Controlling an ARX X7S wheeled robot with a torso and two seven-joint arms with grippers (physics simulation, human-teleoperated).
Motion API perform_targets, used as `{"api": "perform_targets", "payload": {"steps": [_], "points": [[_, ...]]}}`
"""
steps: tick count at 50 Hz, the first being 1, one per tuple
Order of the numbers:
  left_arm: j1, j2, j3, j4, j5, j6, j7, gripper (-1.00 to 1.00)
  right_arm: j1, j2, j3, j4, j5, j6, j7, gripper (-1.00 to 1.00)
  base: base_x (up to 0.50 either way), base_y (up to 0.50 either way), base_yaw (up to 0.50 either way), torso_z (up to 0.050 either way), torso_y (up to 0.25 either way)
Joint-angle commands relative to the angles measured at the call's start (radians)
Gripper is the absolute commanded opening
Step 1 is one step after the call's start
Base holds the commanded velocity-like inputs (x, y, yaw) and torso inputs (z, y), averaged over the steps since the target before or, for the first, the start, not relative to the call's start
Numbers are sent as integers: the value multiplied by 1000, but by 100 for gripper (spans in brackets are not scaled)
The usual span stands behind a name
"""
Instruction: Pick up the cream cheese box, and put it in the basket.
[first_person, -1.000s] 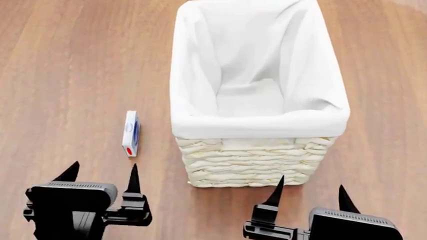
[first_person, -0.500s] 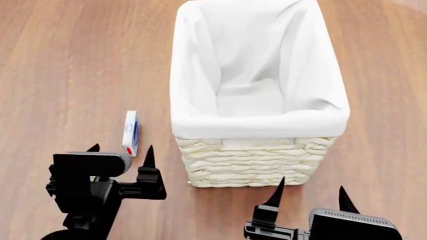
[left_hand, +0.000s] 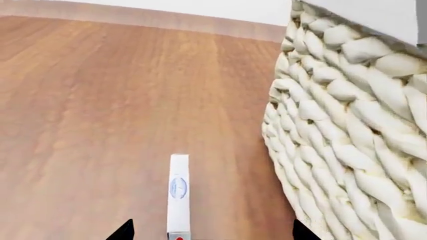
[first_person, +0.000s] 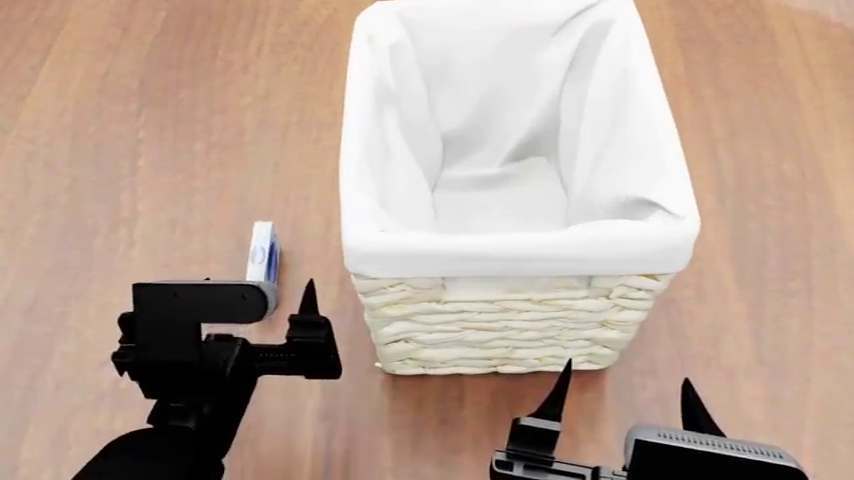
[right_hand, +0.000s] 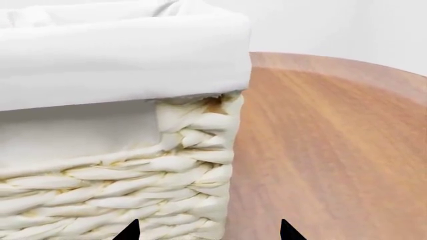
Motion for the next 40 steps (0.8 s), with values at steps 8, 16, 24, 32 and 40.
{"api": "perform_targets", "payload": {"steps": [8,16,24,32,40], "points": [[-103,40,-8,-204,25,51,8,100,-32,-3,26,-67,5,14,-26,100,0,0,0,0,0],[-140,47,16,-285,25,81,10,100,-26,-6,15,-59,2,12,-27,100,0,0,0,0,0],[-178,52,39,-340,16,91,5,100,-33,2,18,-85,12,17,-23,100,0,0,0,0,0],[-226,68,99,-461,-21,143,-1,100,-48,11,23,-105,20,11,-21,100,0,0,0,0,0],[-288,71,239,-602,-169,215,-6,100,-72,20,29,-134,34,1,-23,100,0,0,0,0,0]]}}
